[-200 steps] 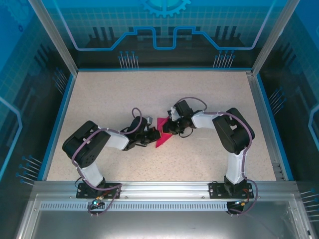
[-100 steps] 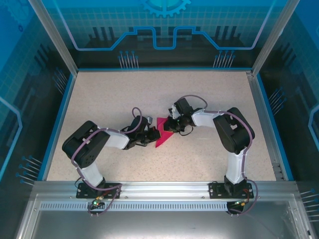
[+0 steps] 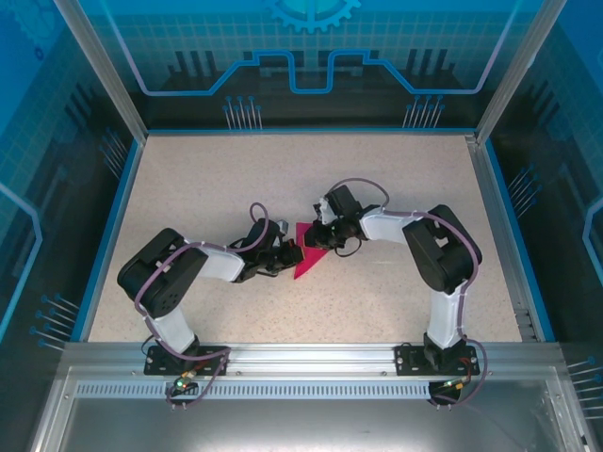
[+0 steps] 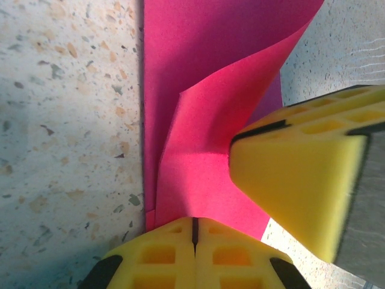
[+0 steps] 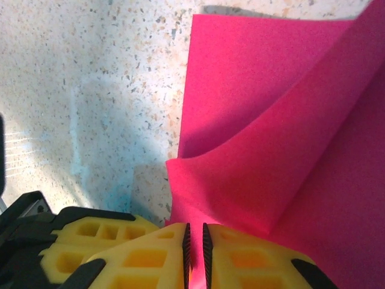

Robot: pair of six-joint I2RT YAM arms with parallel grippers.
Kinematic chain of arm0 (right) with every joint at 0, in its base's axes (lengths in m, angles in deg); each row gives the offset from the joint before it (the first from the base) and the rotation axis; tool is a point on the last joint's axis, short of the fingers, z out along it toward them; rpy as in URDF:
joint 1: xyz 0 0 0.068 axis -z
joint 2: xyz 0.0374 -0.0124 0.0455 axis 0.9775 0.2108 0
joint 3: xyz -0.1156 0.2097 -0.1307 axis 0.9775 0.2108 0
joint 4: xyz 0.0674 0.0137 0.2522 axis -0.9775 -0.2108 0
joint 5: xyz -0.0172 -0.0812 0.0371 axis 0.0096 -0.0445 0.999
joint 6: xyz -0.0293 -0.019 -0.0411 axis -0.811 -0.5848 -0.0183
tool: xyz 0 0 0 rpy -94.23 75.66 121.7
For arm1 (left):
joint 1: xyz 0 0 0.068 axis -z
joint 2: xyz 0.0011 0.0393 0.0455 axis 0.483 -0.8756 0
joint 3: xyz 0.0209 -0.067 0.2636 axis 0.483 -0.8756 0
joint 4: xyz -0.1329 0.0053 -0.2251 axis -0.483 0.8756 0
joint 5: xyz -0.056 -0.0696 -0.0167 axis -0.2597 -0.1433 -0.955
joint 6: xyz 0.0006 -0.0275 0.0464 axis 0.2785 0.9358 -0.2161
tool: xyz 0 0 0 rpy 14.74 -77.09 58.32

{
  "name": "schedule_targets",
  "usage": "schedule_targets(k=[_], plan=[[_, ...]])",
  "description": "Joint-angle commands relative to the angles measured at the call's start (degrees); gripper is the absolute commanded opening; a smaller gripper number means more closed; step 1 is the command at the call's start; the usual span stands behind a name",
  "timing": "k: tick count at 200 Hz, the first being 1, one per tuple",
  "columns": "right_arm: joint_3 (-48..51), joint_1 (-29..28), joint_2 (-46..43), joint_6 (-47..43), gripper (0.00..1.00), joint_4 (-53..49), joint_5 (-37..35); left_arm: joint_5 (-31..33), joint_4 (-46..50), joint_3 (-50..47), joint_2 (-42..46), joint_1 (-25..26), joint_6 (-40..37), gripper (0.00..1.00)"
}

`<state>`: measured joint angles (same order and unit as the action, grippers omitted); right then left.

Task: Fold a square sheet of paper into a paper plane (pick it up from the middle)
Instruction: Fourth fold the wing at the center of the table.

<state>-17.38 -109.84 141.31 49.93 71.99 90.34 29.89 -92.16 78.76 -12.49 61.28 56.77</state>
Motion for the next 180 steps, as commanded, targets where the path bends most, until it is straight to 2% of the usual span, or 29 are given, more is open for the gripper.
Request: schedule_targets(k=[1, 180], plan=[[-2.5, -0.6, 2.4, -0.8, 0.16, -2.2, -1.1, 1.8, 8.0, -0.6, -0.7, -0.3, -1.0, 0.0], [-11.1, 7.7, 8.9, 0.3, 0.14, -7.9, -7.6, -0.2, 11.7, -0.1, -1.2, -0.3, -3.5, 0.0]])
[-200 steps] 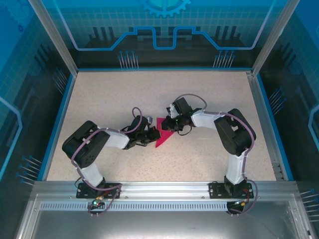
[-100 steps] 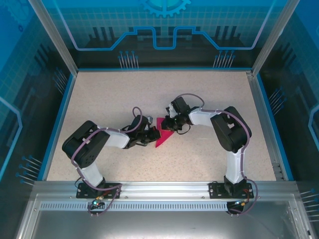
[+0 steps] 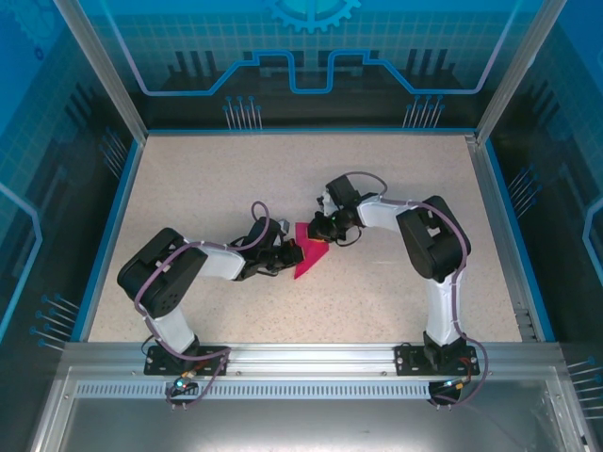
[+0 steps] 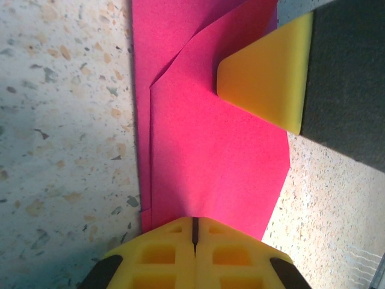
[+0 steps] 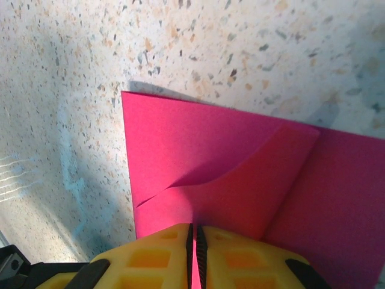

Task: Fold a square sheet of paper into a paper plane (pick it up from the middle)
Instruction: Fourth fold the wing at the center of the table.

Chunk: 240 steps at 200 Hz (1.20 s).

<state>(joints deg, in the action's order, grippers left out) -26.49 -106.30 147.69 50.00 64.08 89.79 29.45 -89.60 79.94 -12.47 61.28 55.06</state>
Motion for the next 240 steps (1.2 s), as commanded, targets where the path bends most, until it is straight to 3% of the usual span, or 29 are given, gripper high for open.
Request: schedule_targets(k=[1, 81, 114, 156, 197, 240], plan=[[-2.0, 4.2, 2.5, 0.2, 0.14, 0.0, -7.2, 0.2, 9.1, -1.3, -1.2, -0.4, -1.8, 0.0], [-7.4, 7.5, 3.7, -1.3, 0.14, -2.1, -8.8, 0.1, 9.3, -1.1, -1.1, -0.3, -2.0, 0.0], [-6.9, 7.7, -1.9, -3.8, 0.15, -1.9, -8.1, 0.2, 9.5, -0.8, -1.1, -0.3, -1.9, 0.0], [0.7, 4.1, -10.8, -5.0, 0.16, -0.8, -6.3, 0.5, 9.1, -0.7, -0.6, -0.3, -1.7, 0.0], [6.4, -1.3, -10.0, -0.7, 0.15, 3.2, -1.4, 0.7, 9.0, -0.4, -0.4, -0.3, -1.7, 0.0], [5.7, -3.8, -6.0, 1.2, 0.14, 5.2, 0.4, 0.9, 8.8, -0.6, -0.1, -0.3, -1.7, 0.0]])
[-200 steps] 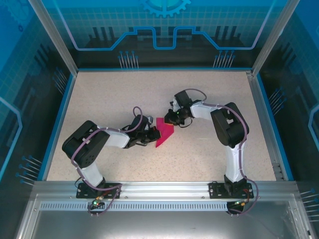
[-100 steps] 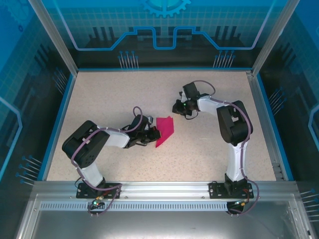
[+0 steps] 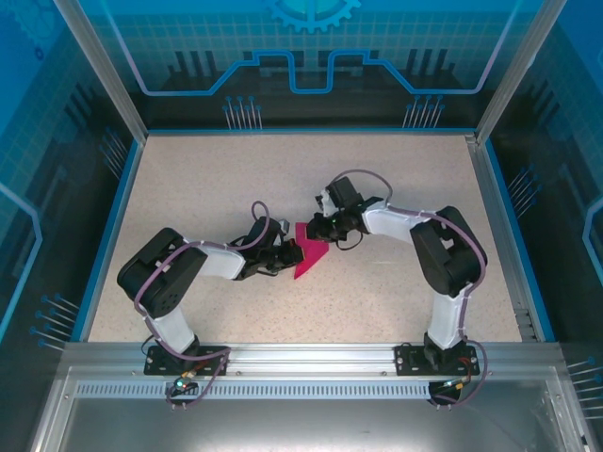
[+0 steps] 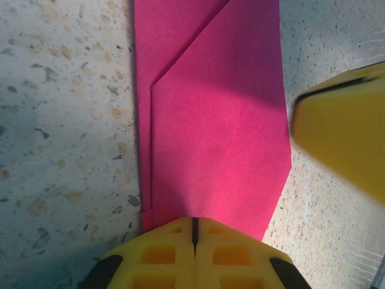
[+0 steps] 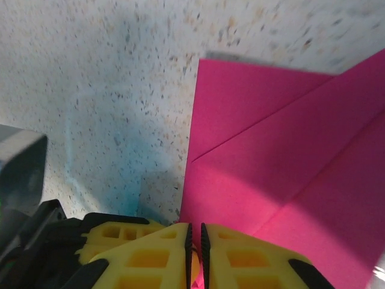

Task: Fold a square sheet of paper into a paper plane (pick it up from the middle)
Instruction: Fourth fold the wing at the center of the table.

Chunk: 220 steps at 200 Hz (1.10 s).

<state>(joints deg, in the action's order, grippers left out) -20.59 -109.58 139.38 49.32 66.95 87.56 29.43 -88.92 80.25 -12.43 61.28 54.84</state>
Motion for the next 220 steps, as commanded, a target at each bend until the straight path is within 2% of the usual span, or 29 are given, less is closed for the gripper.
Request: schedule_targets(k=[1, 54, 88, 140, 181, 220], plan=[[-0.2, -0.5, 2.4, 1.9, 0.15, 2.4, 2.7, 0.9, 8.1, -0.9, -0.2, -0.3, -1.5, 0.0], [-1.0, -0.9, 6.7, 3.0, 0.13, 1.0, 1.8, 1.1, 7.9, -1.1, 1.2, -0.3, -1.2, 0.0], [-1.3, -0.9, 8.7, 3.0, 0.12, -0.8, 0.9, -1.0, 7.6, -0.7, 4.4, -0.4, -0.5, 0.0], [-1.1, -0.9, 8.8, 2.1, 0.12, -2.2, -0.5, -4.0, 10.3, 1.3, 8.8, -0.4, 2.0, 0.2], [-1.7, -0.9, 9.0, 2.1, 0.12, -3.1, -1.1, -7.0, 10.6, 1.4, 6.6, -0.3, 3.4, 0.21], [-2.0, -0.9, 9.3, 2.0, 0.12, -3.6, -1.5, -7.1, 13.0, 1.4, 6.1, -0.1, 3.0, 0.2]])
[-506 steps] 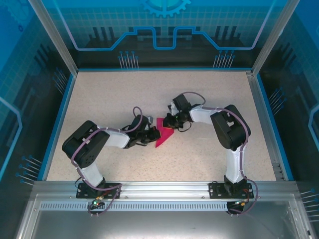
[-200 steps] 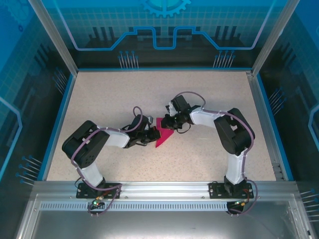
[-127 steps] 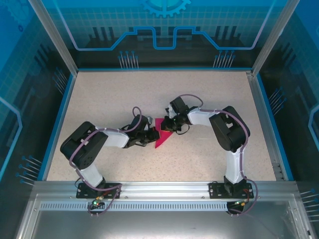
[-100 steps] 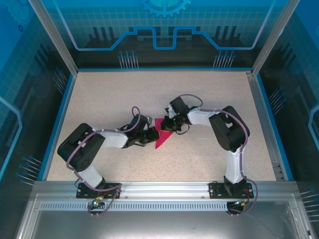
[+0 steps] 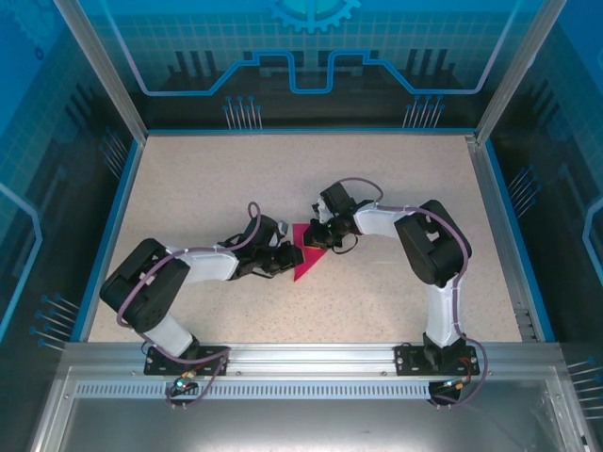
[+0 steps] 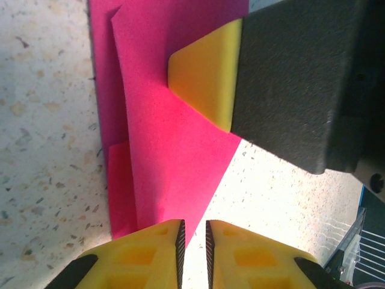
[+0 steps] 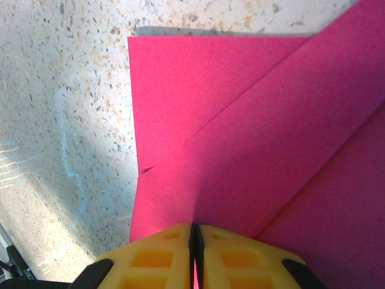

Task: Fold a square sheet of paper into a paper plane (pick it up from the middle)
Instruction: Fourth fold the wing at the center of the table.

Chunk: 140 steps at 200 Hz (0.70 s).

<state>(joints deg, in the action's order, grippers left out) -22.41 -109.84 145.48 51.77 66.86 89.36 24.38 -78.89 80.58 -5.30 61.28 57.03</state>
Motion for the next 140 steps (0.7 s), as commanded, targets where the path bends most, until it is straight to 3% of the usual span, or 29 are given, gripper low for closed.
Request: schedule_targets(k=[1, 59, 140], plan=[[-0.2, -0.6, 3.3, -0.4, 0.12, -3.6, -3.4, -2.1, 3.0, 1.1, -1.0, -0.1, 0.8, 0.2], [-0.5, -0.6, 4.0, 0.0, 0.12, -3.8, -3.4, -1.8, 5.8, 1.4, -2.9, 0.6, 0.4, 0.14], [-1.2, -0.7, 4.3, -0.1, 0.12, -4.3, -3.2, -2.7, 5.6, 2.3, -0.8, 1.4, 0.2, 0.14]])
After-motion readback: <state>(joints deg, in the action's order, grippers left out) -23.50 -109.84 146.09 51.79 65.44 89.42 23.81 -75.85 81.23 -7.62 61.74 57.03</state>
